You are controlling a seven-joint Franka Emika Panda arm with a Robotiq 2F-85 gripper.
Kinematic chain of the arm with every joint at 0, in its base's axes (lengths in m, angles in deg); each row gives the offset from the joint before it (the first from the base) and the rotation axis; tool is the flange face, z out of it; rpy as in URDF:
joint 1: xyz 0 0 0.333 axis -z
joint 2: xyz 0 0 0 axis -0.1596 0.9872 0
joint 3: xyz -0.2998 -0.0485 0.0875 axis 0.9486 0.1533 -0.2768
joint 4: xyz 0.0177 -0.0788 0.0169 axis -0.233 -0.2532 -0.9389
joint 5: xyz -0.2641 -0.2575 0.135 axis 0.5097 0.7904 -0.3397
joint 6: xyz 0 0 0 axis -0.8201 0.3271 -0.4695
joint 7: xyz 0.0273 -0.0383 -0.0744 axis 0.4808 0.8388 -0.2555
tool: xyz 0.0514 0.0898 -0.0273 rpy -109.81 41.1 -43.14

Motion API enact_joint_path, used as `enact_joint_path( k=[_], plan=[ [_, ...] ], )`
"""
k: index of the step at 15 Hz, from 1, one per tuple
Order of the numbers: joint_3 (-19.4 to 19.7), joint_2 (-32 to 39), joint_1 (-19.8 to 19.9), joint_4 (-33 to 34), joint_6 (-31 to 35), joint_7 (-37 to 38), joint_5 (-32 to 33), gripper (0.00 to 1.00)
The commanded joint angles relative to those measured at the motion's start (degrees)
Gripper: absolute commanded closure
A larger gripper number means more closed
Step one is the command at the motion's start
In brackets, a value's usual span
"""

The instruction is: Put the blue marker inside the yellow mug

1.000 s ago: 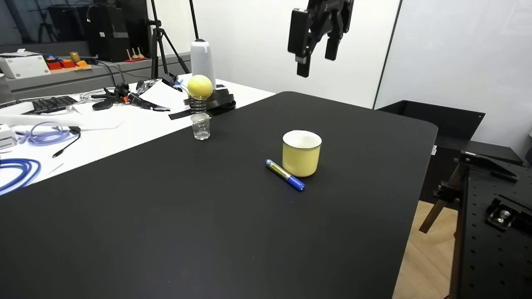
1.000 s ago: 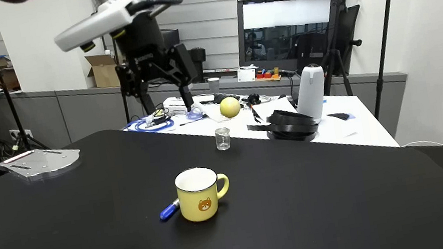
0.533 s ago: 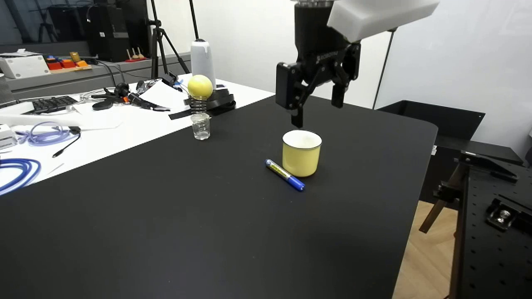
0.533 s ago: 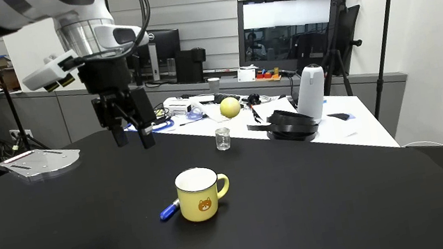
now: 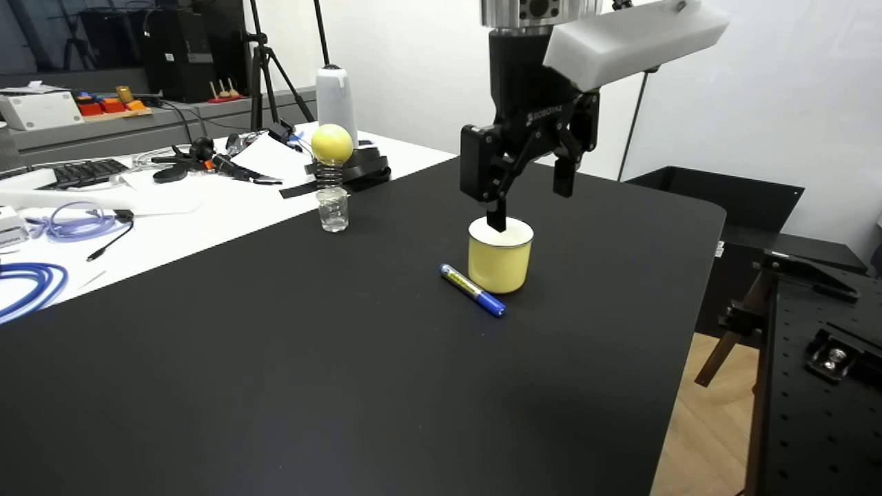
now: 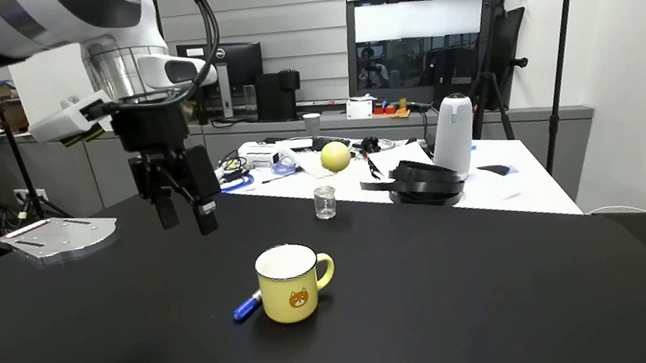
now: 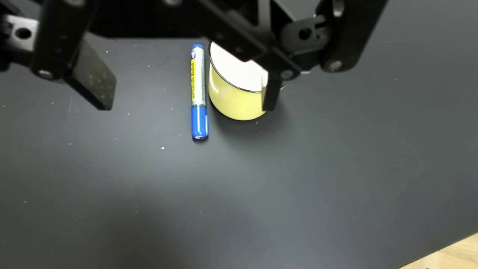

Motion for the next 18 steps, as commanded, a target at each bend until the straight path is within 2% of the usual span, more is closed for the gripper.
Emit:
enact_joint_path(
  k=[1,4,6,10,15,18],
  plan=[
    [2.86,6.33,-1.41,1.75,3.83,-11.59,-6.96,0.0],
    [4.12,12.94,-1.23,3.98,5.4,-23.38,-14.99,0.0],
    [4.83,16.67,-1.26,5.63,5.6,-25.86,-16.47,0.0],
    [7.86,22.01,-4.01,8.42,7.92,-21.63,-13.33,0.0],
    [15.27,27.16,-11.39,10.29,15.77,-14.25,-8.95,0.0],
    [18.48,30.01,-15.1,11.16,19.17,-12.51,-9.38,0.0]
  ],
)
